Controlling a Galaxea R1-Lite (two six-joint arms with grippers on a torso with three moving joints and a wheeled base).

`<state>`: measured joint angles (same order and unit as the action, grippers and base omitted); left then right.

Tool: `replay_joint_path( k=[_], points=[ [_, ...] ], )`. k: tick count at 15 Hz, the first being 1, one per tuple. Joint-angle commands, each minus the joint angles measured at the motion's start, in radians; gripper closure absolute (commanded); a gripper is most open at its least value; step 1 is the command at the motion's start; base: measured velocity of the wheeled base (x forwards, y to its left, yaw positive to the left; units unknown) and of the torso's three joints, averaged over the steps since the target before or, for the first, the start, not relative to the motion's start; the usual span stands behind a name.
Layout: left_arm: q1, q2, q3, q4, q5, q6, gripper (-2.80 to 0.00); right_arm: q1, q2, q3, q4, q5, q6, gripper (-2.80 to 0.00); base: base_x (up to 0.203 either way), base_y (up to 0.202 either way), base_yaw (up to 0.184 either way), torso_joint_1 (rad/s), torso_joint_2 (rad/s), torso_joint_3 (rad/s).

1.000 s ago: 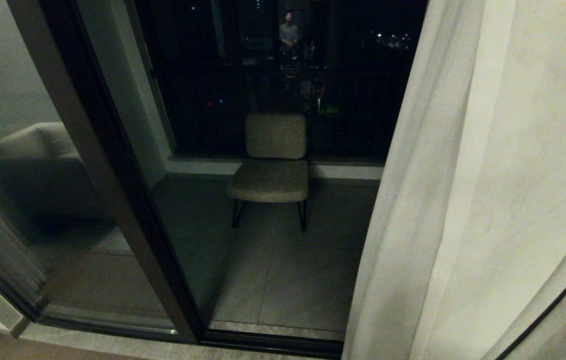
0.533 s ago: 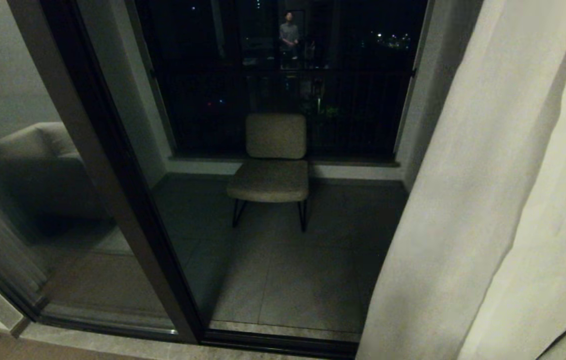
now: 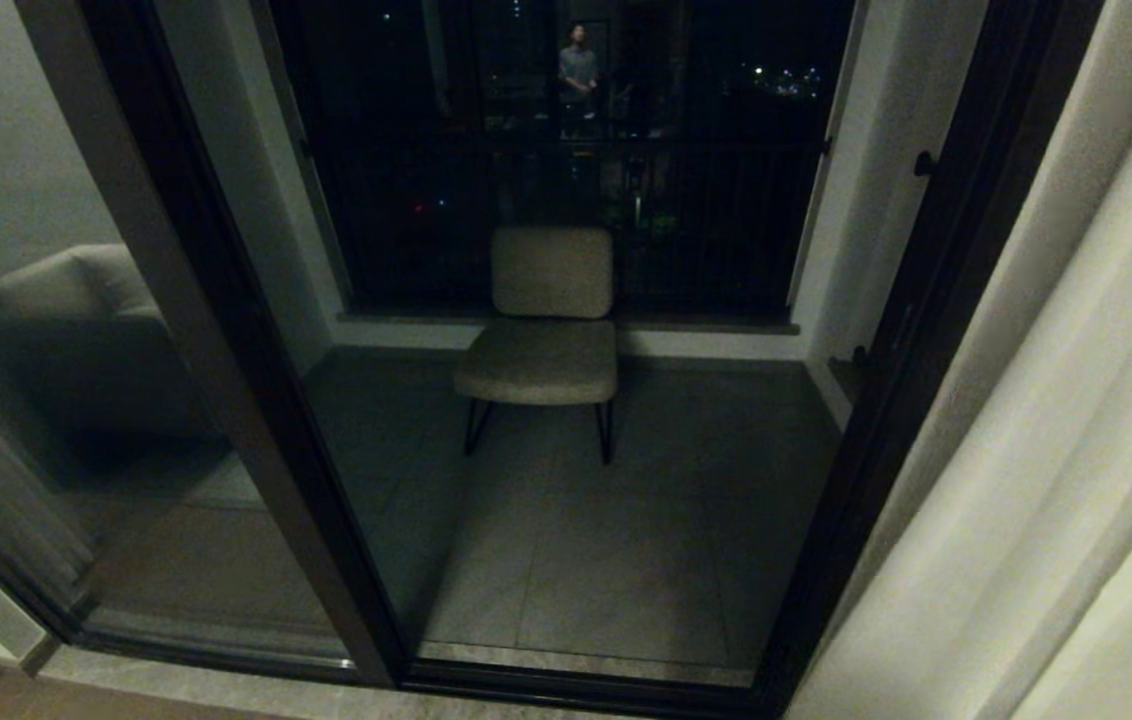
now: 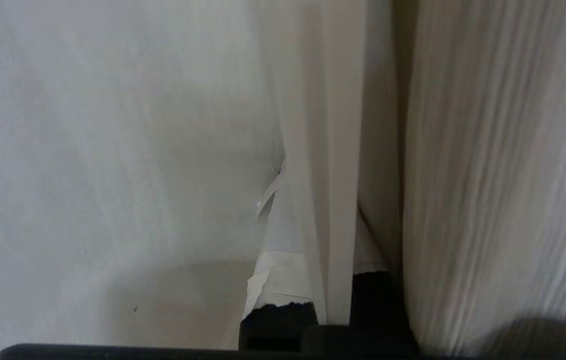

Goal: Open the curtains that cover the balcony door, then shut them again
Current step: Pull the inner curtains open on both sides

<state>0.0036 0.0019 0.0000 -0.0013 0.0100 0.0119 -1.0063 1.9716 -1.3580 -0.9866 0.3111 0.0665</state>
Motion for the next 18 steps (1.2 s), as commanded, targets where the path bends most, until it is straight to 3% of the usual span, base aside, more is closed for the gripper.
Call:
replay_joint_path(
  k=[1, 11, 18],
  points=[
    [0.0, 0.0, 0.0, 0.0, 0.001, 0.0, 0.0, -0.015, 0.041, -0.008, -0.004, 0.0, -0.006, 0.0, 0.0, 0.0, 0.0, 0.0, 0.0, 0.0],
    [0.0, 0.0, 0.0, 0.0, 0.001, 0.0, 0.0, -0.038, 0.041, 0.014, -0.064, 0.017, -0.049, 0.0, 0.0, 0.0, 0.0, 0.0, 0.0, 0.0],
    [0.0, 0.0, 0.0, 0.0, 0.001, 0.0, 0.0, 0.034, -0.073, 0.091, -0.113, 0.198, -0.055, 0.0, 0.0, 0.0, 0.0, 0.0, 0.0, 0.0]
  ],
)
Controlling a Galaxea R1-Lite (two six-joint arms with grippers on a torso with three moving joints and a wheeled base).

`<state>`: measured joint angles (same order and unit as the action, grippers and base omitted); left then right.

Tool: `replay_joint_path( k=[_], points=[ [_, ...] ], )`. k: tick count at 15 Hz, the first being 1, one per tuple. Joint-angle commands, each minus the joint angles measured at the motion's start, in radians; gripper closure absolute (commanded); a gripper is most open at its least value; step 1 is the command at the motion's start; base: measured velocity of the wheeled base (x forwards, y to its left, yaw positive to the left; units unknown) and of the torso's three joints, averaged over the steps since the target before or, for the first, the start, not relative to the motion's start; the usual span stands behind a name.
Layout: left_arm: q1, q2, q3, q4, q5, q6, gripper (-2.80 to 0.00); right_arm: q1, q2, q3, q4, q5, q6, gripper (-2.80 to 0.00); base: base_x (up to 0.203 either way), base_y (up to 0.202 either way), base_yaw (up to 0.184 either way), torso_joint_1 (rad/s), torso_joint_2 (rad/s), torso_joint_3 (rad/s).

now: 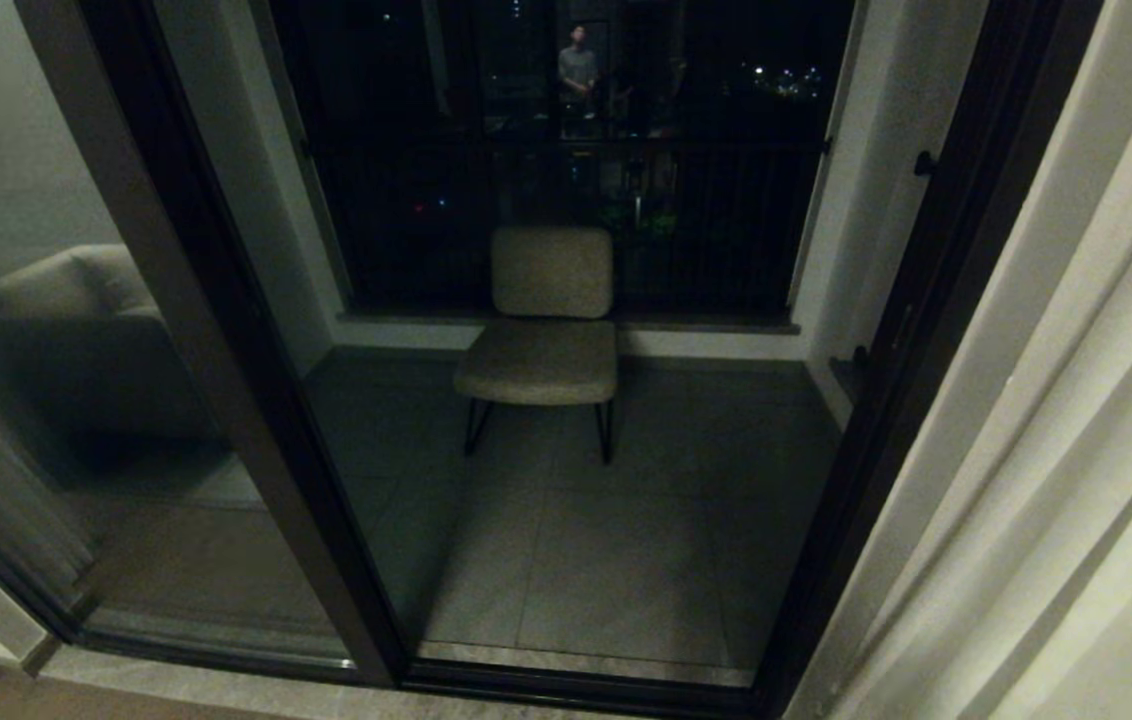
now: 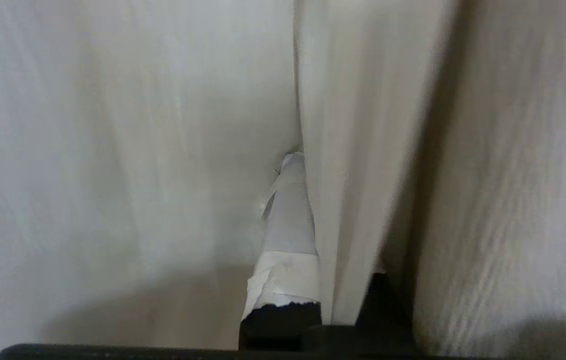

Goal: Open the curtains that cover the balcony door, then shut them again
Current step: Pull the inner curtains open on both sides

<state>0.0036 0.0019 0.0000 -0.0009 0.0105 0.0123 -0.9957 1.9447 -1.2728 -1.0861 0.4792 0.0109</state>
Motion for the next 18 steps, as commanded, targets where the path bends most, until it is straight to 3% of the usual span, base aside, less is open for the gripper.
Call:
replay_joint_path(
  k=[1, 5, 9, 18],
  points=[
    [0.001, 0.0, 0.0, -0.001, 0.0, 0.0, 0.0, 0.044, -0.065, 0.008, -0.014, 0.057, 0.003, 0.0, 0.0, 0.0, 0.0, 0.0, 0.0, 0.0],
    [0.001, 0.0, 0.0, -0.001, 0.0, 0.0, 0.0, 0.15, -0.175, 0.107, -0.004, 0.13, 0.024, 0.0, 0.0, 0.0, 0.0, 0.0, 0.0, 0.0],
    [0.0, 0.0, 0.0, -0.001, 0.0, 0.0, 0.0, 0.245, -0.282, 0.261, -0.015, 0.146, 0.027, 0.0, 0.0, 0.0, 0.0, 0.0, 0.0, 0.0],
    [0.001, 0.0, 0.0, -0.001, 0.0, 0.0, 0.0, 0.276, -0.473, 0.514, -0.004, 0.188, 0.026, 0.0, 0.0, 0.0, 0.0, 0.0, 0.0, 0.0]
  ],
)
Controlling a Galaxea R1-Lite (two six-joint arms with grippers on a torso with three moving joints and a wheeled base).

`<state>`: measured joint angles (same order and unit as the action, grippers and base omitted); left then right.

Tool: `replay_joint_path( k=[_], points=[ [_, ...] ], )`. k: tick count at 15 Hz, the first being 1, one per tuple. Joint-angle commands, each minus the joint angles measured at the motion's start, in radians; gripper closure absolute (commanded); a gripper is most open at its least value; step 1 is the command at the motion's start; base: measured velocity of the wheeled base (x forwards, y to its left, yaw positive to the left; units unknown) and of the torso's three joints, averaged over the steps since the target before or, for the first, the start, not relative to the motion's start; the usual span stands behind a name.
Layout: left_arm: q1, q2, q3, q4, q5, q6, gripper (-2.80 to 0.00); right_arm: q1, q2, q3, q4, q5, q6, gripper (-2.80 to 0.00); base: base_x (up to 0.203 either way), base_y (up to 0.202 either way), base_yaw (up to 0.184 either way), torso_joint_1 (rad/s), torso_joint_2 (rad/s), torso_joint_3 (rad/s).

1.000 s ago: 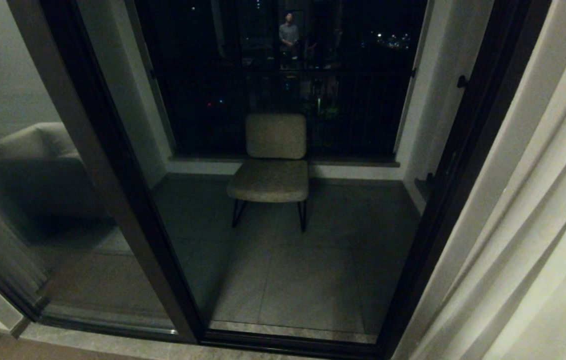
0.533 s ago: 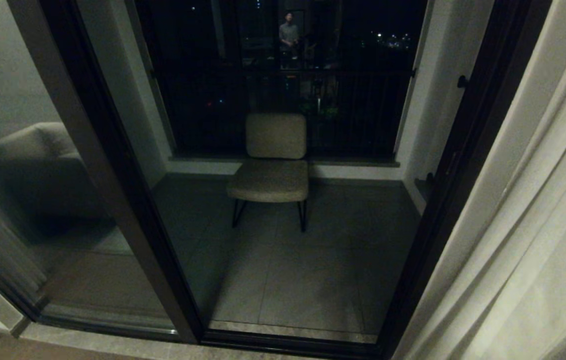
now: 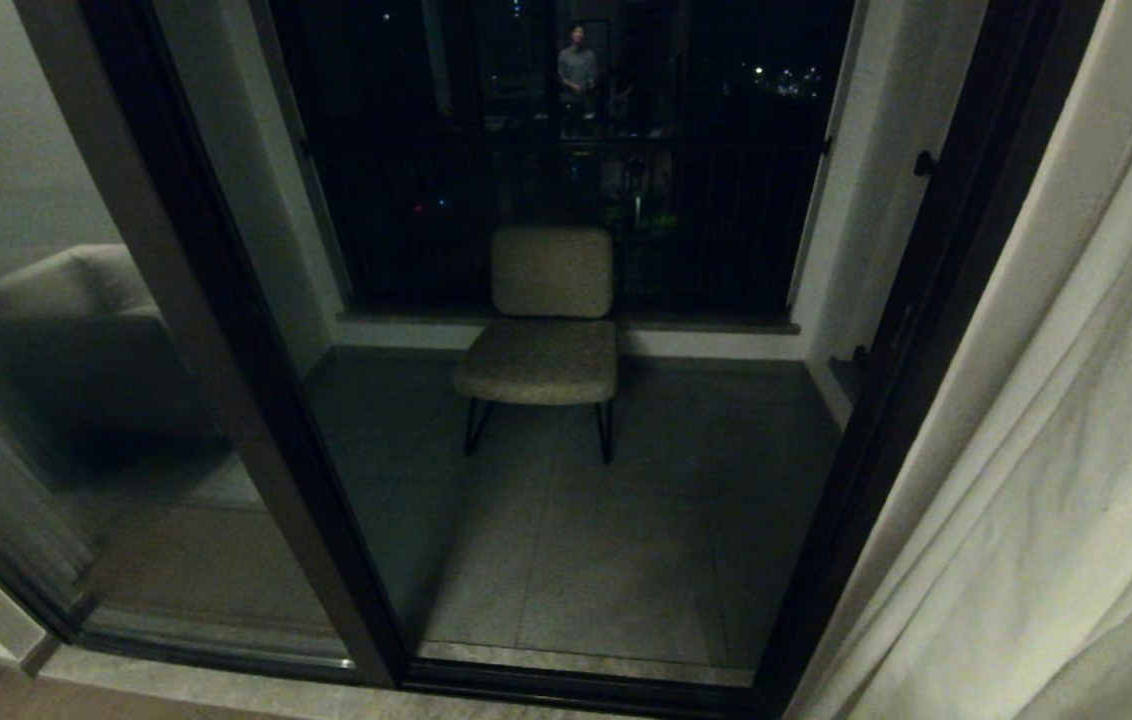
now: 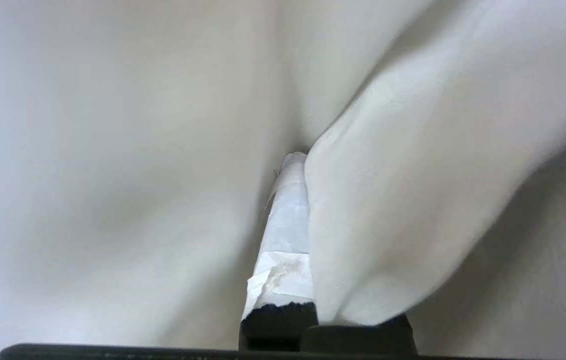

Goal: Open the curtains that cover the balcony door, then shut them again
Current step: Pull the inner curtains open on both sides

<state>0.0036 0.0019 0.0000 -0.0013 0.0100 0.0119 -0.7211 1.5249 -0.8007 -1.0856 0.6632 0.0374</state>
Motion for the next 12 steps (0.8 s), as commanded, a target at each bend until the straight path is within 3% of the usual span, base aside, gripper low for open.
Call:
replay_joint_path(
  k=[1, 8, 9, 12],
  points=[
    [0.001, 0.0, 0.0, 0.0, 0.001, 0.0, 0.0, 0.007, -0.074, 0.073, -0.003, 0.004, -0.002, 0.0, 0.0, 0.0, 0.0, 0.0, 0.0, 0.0],
    [-0.001, 0.0, 0.0, 0.0, 0.001, 0.0, 0.0, 0.086, -0.115, 0.118, -0.003, 0.003, -0.004, 0.0, 0.0, 0.0, 0.0, 0.0, 0.0, 0.0],
    [0.0, 0.0, 0.0, 0.0, 0.001, 0.0, 0.0, 0.09, -0.113, 0.116, -0.006, 0.003, -0.004, -2.8, 0.0, 0.0, 0.0, 0.0, 0.0, 0.0],
    [0.0, 0.0, 0.0, 0.0, 0.001, 0.0, 0.0, 0.107, -0.109, 0.12, -0.013, 0.001, -0.004, -2.8, 0.0, 0.0, 0.0, 0.0, 0.0, 0.0]
  ],
)
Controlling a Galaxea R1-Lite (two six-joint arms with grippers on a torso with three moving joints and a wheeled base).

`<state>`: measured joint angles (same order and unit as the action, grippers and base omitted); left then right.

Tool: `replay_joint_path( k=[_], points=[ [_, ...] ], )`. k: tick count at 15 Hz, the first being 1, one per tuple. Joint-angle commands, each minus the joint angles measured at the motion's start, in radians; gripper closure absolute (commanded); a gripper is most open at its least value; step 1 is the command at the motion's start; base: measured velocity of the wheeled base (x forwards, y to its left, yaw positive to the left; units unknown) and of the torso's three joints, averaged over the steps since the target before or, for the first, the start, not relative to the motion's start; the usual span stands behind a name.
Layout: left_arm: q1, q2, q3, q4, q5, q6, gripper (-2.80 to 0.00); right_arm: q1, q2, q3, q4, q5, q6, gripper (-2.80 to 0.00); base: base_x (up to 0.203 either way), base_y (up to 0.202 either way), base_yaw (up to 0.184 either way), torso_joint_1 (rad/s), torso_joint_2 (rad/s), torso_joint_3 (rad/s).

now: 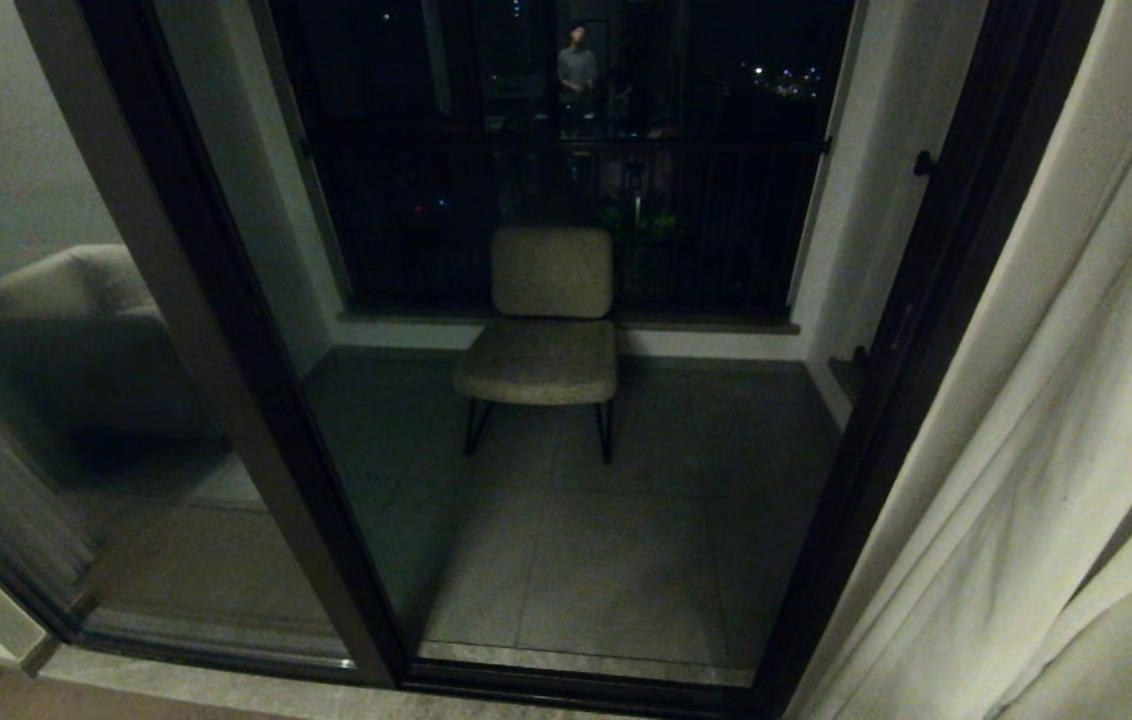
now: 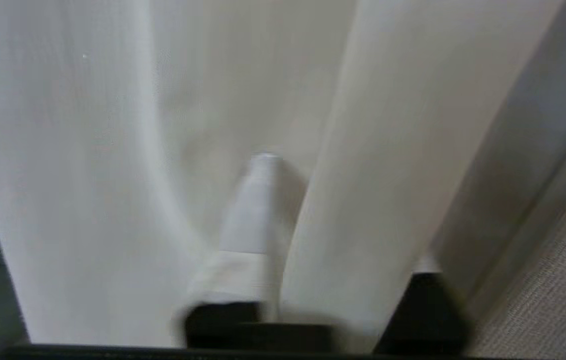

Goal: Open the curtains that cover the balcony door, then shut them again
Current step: Pull the inner curtains open on both sides

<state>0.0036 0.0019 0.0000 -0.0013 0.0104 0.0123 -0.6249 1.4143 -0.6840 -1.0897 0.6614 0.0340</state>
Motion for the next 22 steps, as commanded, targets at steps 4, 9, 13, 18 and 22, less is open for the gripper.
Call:
replay_joint_path(
  k=[4, 9, 13, 18, 22],
  points=[
    [0.001, 0.0, 0.0, 0.0, 0.0, 0.0, 0.0, 0.014, -0.007, 0.006, -0.01, 0.003, 0.0, -2.8, 0.0, 0.0, 0.0, 0.0, 0.0, 0.0],
    [0.0, 0.0, 0.0, 0.0, 0.0, 0.0, 0.0, 0.014, -0.063, 0.049, 0.004, 0.003, 0.001, -2.8, 0.0, 0.0, 0.0, 0.0, 0.0, 0.0],
    [0.001, 0.0, 0.0, 0.0, 0.0, 0.0, 0.0, 0.014, -0.141, 0.149, 0.009, 0.0, 0.001, -2.8, 0.0, 0.0, 0.0, 0.0, 0.0, 0.0],
    [0.001, 0.0, 0.0, 0.0, 0.0, 0.0, 0.0, 0.014, -0.216, 0.244, 0.036, -0.003, -0.002, -2.8, 0.0, 0.0, 0.0, 0.0, 0.0, 0.0],
    [-0.001, 0.0, 0.0, 0.0, 0.0, 0.0, 0.0, 0.014, -0.268, 0.305, 0.074, -0.006, -0.005, -2.8, 0.0, 0.0, 0.0, 0.0, 0.0, 0.0]
  ],
)
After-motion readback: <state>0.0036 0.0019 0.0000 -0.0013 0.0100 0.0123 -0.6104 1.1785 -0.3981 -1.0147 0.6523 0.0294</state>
